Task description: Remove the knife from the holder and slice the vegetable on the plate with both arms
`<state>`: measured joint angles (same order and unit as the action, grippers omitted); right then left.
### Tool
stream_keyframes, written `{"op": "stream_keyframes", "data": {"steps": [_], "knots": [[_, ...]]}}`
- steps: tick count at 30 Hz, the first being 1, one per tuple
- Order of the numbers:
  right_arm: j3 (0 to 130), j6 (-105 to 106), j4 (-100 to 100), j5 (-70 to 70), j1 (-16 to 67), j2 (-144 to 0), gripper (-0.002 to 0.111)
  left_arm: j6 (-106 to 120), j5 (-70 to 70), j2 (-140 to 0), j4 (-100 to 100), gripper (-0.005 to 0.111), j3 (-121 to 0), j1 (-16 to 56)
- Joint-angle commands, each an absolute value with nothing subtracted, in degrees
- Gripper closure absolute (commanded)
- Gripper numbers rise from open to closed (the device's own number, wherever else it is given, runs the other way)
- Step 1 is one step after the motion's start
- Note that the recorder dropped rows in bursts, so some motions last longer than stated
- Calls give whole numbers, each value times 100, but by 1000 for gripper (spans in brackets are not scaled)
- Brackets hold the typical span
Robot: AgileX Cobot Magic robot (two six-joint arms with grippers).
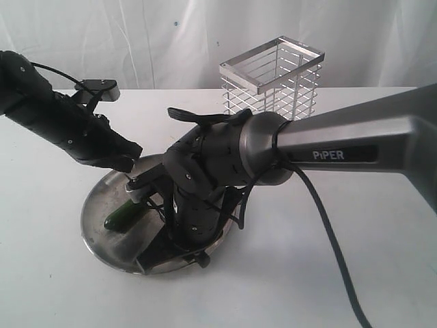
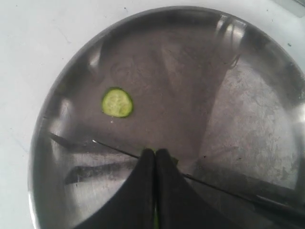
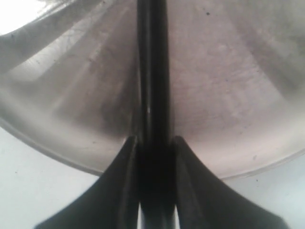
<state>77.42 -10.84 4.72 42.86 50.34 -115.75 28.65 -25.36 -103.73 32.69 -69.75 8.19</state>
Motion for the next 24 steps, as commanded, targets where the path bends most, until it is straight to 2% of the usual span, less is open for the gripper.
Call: {"op": "stream_keyframes", "data": {"steps": [1,15,24], "knots": [[7725,-1009,502,4311,5021,-11552,108,3003,-2526,-10371,3627,107,-7010,813],[7725,-1009,502,4279,5021,-11552,108,3294,-2681,-10478,3861,107,-6963,813],[7725,-1009,502,4313,5021,-11552,108,3492,-2403,-11222,3907,107,-6745,813]]}}
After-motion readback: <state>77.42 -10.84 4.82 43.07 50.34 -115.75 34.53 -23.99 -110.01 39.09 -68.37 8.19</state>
